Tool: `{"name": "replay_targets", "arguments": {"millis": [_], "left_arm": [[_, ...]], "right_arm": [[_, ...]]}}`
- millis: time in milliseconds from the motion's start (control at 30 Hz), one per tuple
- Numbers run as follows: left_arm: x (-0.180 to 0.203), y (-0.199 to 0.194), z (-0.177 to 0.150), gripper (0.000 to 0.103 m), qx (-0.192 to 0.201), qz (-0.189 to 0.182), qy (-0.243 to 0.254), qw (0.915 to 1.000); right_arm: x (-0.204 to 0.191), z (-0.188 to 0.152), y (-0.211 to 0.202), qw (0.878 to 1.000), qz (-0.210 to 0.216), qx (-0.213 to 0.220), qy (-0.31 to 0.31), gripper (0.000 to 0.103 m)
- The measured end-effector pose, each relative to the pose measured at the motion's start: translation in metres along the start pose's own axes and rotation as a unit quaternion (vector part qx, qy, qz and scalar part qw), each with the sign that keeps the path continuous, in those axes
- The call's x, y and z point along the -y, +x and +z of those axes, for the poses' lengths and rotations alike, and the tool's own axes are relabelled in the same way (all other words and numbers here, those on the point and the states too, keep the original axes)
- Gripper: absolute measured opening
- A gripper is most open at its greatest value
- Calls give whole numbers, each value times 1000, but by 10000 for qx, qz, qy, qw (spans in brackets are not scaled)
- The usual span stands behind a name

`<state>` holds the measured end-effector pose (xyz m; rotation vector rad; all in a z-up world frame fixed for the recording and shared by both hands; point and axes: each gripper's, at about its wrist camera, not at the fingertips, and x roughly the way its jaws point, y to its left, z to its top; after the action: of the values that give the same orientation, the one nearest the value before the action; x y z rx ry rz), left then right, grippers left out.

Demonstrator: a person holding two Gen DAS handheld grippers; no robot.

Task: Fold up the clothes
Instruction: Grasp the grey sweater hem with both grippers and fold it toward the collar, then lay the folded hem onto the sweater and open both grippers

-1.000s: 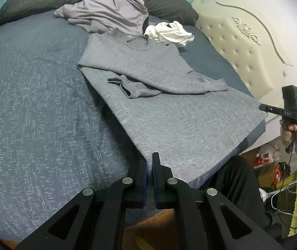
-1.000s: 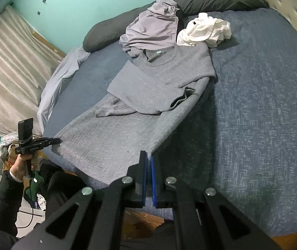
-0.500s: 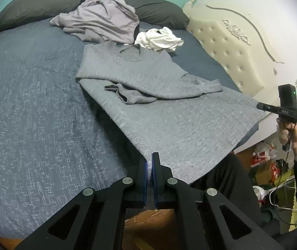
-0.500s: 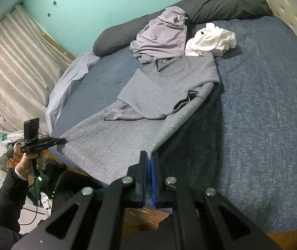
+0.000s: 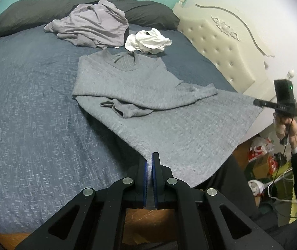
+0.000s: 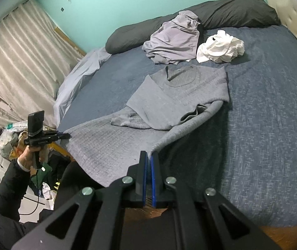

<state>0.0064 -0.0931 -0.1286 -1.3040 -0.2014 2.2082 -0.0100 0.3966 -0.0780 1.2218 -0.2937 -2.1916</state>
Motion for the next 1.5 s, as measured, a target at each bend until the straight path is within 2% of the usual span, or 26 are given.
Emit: {"name": "replay_targets", "arguments": {"millis": [267,633,800,1033,1300,1500], "left_arm": [[-27,17,34,4,65,-103,-311,9994],[-112,64,119,4,188,-135,-1000,9947],[-153,108,160,4,109,-118,-1320,9911],[-200,175,202,4,-82,-66,-1623,9867],[-254,254,225,6,-445,42,-1913,9805],[-266,267,229,6,-466,-140,-1945,9797]], "right_arm": [[18,25,20,9998,-48,-78,167,3],[96,115,68,9971,-154,-58,743,3],[137,159,109,9946,-310,-186,971,3],[190,203,177,9902,-525,-463,1208,3],[249,231,252,9822,-847,-791,1478,3],[266,231,286,9792,-959,-1025,1466,3]]}}
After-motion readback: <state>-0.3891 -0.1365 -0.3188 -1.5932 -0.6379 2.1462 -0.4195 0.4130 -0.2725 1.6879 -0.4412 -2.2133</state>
